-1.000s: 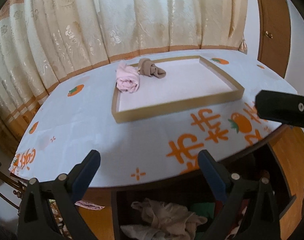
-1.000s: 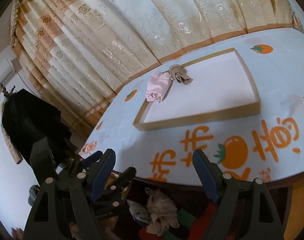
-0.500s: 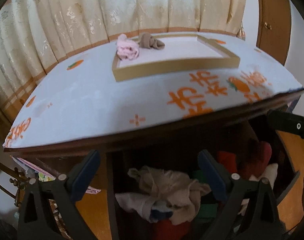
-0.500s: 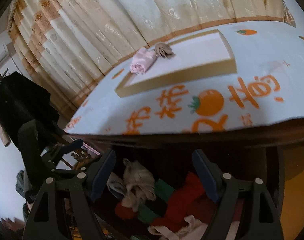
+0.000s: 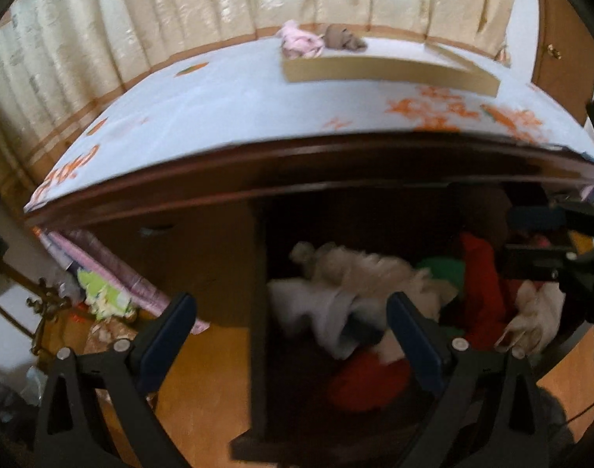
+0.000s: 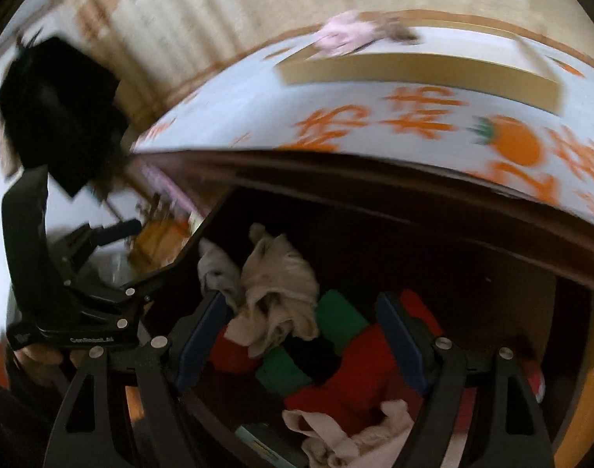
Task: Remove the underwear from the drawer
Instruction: 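Grasp the white sock in the drawer with the right tool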
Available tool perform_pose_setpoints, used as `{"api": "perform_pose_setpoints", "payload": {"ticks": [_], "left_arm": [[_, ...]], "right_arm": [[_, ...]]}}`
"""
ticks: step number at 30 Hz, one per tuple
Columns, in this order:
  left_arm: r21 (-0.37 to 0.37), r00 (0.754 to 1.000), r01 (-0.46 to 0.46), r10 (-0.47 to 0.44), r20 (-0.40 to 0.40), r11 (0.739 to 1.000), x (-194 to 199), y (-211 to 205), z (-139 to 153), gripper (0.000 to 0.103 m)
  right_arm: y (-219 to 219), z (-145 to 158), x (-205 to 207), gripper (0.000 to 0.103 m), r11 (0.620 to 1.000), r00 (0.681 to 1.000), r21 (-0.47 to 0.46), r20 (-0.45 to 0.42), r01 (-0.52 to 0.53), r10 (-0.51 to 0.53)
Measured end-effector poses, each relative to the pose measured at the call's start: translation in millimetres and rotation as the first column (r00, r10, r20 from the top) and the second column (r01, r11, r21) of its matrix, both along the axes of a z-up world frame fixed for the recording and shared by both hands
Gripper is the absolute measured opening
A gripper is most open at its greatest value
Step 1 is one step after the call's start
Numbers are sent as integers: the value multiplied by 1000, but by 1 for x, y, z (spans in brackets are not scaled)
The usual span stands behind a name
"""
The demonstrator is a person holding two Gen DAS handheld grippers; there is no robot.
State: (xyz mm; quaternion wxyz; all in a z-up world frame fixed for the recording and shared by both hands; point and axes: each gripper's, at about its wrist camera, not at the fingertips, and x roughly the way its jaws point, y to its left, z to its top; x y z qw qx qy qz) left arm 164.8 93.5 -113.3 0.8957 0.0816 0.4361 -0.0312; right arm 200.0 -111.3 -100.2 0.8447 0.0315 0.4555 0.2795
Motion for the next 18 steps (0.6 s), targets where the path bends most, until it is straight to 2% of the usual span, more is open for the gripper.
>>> {"api": "perform_pose_setpoints", "payload": {"ticks": [6, 8, 9, 12, 18], "left_arm": [[27, 999, -41, 41, -16, 999, -15, 29, -3, 99], [37, 998, -58, 59, -16, 998, -19, 38, -3, 99], [38, 997, -74, 75, -16, 997, -22, 45, -2, 99], [28, 994, -106, 106, -21, 994, -27, 59, -3, 99], [-3, 992, -125, 125, -32, 992, -31, 69, -5, 99]], "right_arm": [[52, -5, 14, 80, 990, 990, -4, -17, -138, 138], [73, -8, 18, 76, 982, 983, -26, -19, -186, 185], [85, -11, 20, 72, 975, 975, -40, -27, -220, 219], [118, -19, 28, 70, 948, 952, -83, -55, -306, 302], [163, -47, 42, 68, 897, 916, -185, -108, -400, 386]]}}
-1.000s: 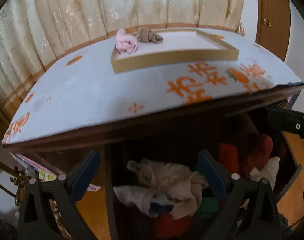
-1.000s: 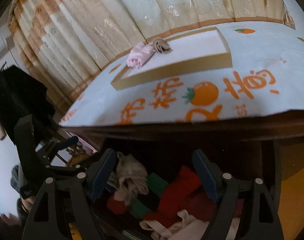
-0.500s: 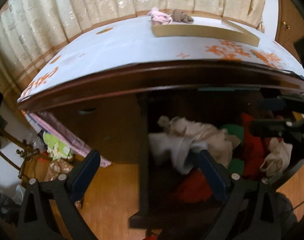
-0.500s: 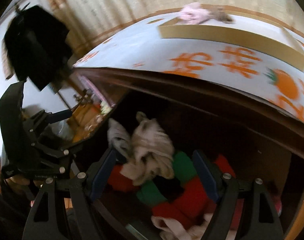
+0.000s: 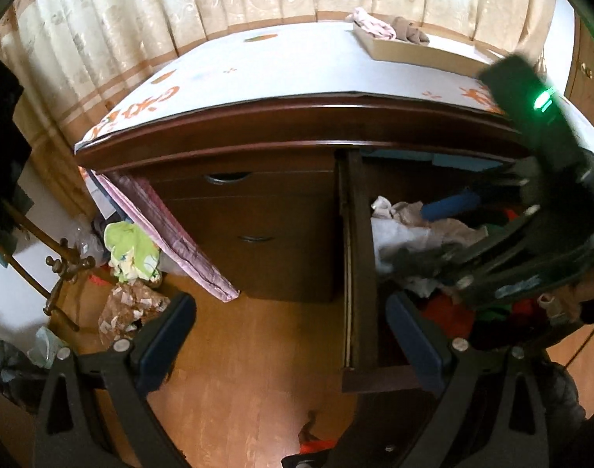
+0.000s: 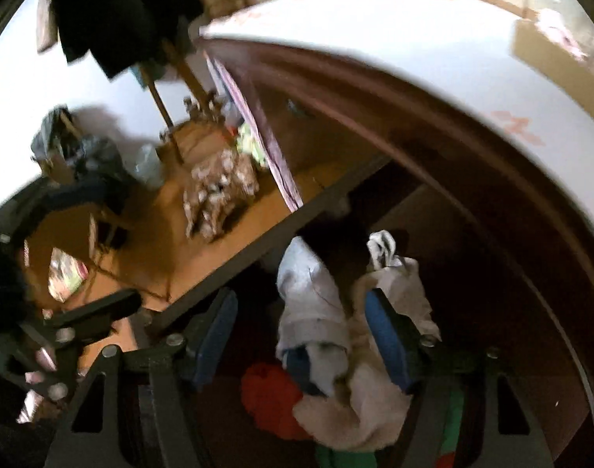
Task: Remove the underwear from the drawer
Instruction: 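Grasp the white sock in the drawer with the right tool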
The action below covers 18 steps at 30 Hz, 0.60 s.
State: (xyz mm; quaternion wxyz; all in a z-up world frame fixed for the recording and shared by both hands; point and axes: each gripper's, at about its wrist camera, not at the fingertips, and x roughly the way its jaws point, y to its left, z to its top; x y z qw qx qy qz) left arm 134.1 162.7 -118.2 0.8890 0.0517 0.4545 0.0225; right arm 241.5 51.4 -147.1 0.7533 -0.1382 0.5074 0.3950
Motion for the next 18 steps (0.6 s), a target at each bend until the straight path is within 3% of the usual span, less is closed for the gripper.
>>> {"api": "perform_pose_setpoints", "payload": {"ticks": [1, 3, 6, 12, 18], "left_arm": [[-2, 1000, 1, -1, 1, 1000, 0, 0, 0, 99], [-7, 1000, 7, -7, 1, 1000, 0, -2, 1, 99], [-14, 1000, 15, -15, 1, 1000, 2, -5, 2, 99], [-40, 998, 56, -56, 5, 998, 13, -25, 6, 99], [-63, 993, 118, -119, -14, 991, 34, -60, 10, 99]], "right_arm": [[6, -8, 0, 63, 999, 1000, -26, -8, -23, 23], [15, -22, 1, 37, 995, 999, -90, -16, -52, 50], [15, -31, 1, 23, 993, 998, -108, 1, -57, 57], [-30, 9, -2, 20, 997, 999, 71, 1, 43, -43], [-111, 57, -23, 20, 945, 970, 233, 28, 230, -243]]}}
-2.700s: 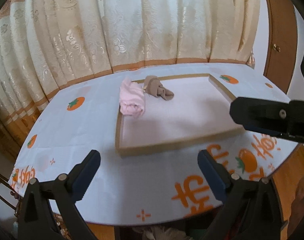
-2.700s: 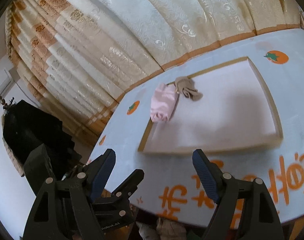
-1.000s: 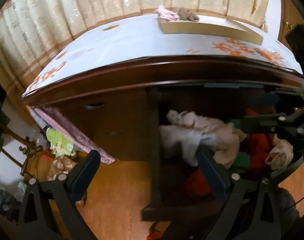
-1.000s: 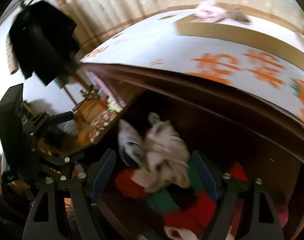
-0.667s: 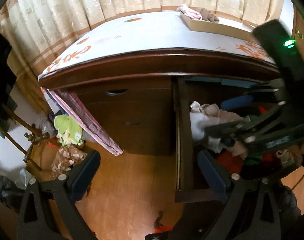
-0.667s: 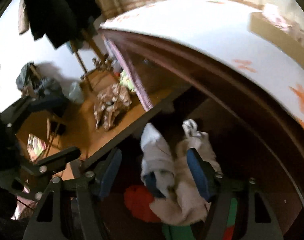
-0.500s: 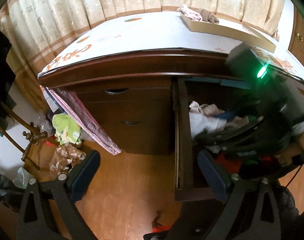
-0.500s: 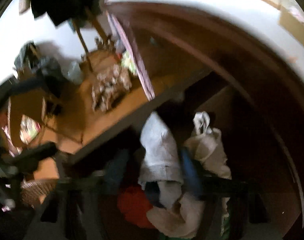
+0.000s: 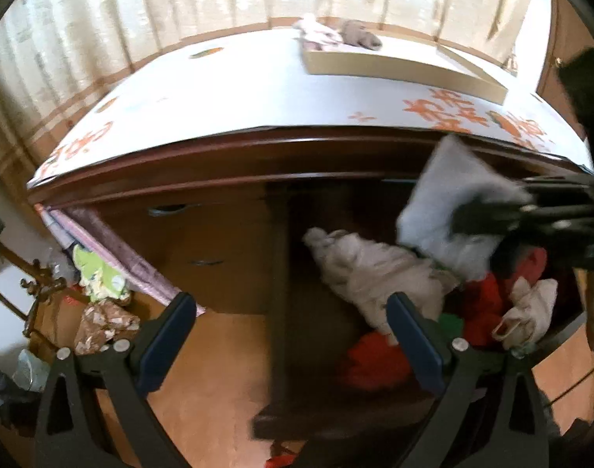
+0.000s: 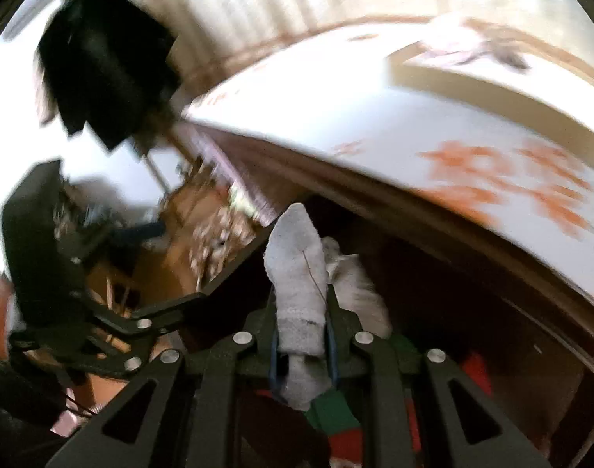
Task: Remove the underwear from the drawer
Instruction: 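Grasp the white sock in the drawer with the right tool, then grasp the beige underwear in the drawer with the left tool while the right holds the white sock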
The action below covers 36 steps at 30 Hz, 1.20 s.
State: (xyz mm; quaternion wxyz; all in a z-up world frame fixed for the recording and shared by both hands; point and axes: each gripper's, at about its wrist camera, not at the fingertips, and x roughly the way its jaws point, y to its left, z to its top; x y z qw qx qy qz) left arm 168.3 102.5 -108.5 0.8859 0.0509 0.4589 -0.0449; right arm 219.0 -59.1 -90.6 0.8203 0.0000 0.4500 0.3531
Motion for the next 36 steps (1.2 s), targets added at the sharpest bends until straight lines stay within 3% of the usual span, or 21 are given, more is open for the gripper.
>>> {"api": "perform_pose_setpoints", "payload": {"ticks": [5, 10, 13, 18, 27, 31, 36], "left_arm": [[-6, 999, 11, -11, -46, 1000, 20, -37, -9, 99], [26, 987, -68, 71, -144, 997, 48, -67, -33, 98], [12, 963, -160, 159, -218, 987, 63, -69, -49, 97], [9, 913, -317, 308, -267, 948, 72, -70, -70, 96], [-57, 835, -460, 410, -367, 886, 81, -70, -92, 94], [-133, 803, -495, 393, -449, 859, 87, -61, -104, 80], [-203, 809, -487, 351, -471, 850, 87, -54, -107, 62]], "right_arm": [[-57, 8, -20, 20, 990, 990, 35, 22, 136, -137], [-79, -2, -32, 20, 980, 982, 64, 6, 188, -189], [-94, 0, -39, 20, 978, 981, 82, 2, 194, -195], [-106, -3, -40, 20, 971, 979, 128, -11, 201, -202], [-123, -7, -36, 20, 965, 977, 153, -29, 214, -212], [-125, -7, -36, 20, 962, 975, 161, -35, 220, -218], [-125, -8, -37, 20, 959, 972, 159, -42, 235, -231]]}}
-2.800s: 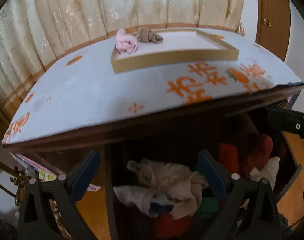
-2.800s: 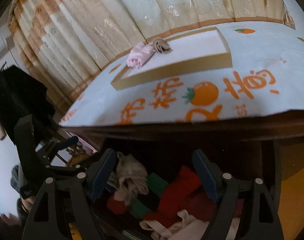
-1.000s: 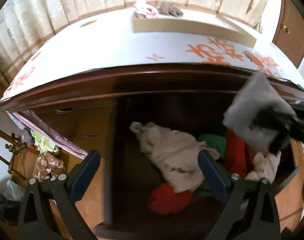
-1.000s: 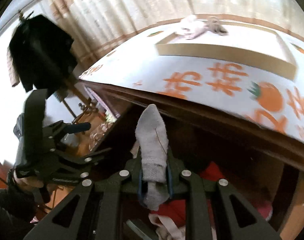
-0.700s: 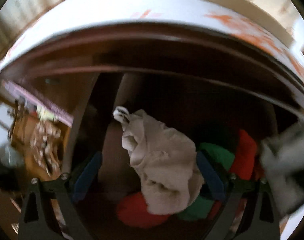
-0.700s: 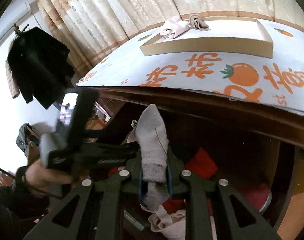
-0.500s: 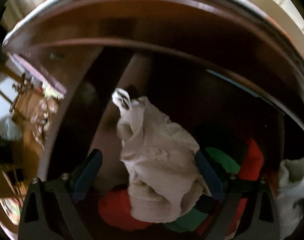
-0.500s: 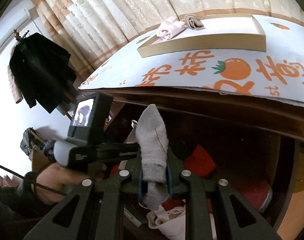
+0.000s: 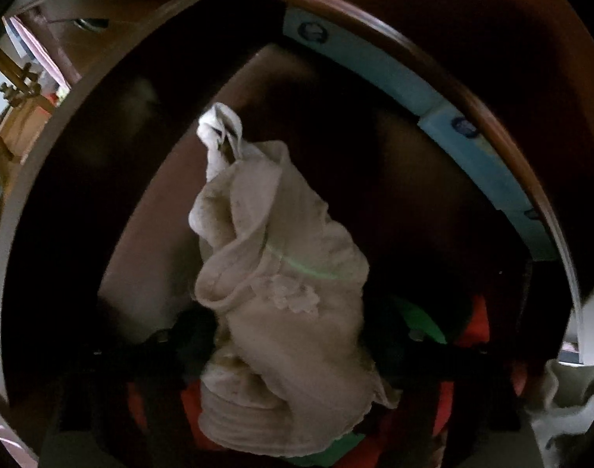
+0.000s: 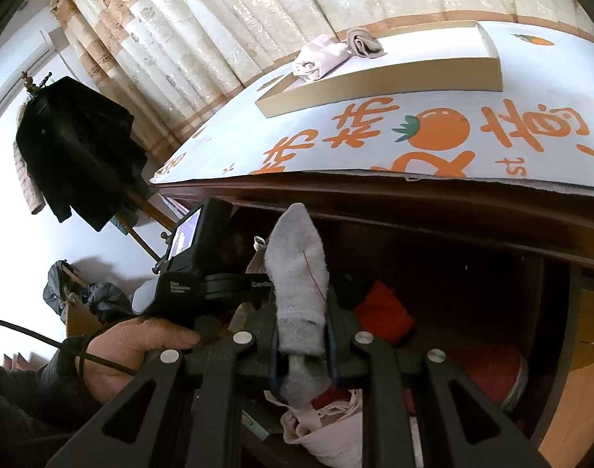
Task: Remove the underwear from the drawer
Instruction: 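Grasp the beige underwear in the drawer with the left tool while the right holds the white sock, then lift the beige underwear out with the left tool while the right lifts the white sock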
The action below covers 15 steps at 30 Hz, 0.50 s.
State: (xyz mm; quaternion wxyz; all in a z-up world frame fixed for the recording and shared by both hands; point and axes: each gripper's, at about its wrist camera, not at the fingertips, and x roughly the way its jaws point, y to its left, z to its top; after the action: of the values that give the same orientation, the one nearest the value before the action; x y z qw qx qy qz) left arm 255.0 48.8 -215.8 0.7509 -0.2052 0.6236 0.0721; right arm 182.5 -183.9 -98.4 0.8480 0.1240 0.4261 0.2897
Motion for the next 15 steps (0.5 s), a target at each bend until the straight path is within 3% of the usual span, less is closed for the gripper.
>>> {"api": "perform_pose_setpoints", "payload": {"ticks": [2, 7, 15], "left_arm": [[-20, 1000, 15, -15, 24, 1000, -1, 1, 2, 52], [-37, 996, 60, -58, 75, 997, -6, 5, 10, 41], [30, 966, 185, -188, 176, 982, -32, 7, 40, 39]], "right_arm": [[1, -1, 0, 20, 1000, 1000, -4, -5, 9, -9], [2, -5, 3, 20, 998, 998, -18, -29, 54, -55], [-6, -13, 0, 20, 989, 988, 35, -72, 141, -138]]}}
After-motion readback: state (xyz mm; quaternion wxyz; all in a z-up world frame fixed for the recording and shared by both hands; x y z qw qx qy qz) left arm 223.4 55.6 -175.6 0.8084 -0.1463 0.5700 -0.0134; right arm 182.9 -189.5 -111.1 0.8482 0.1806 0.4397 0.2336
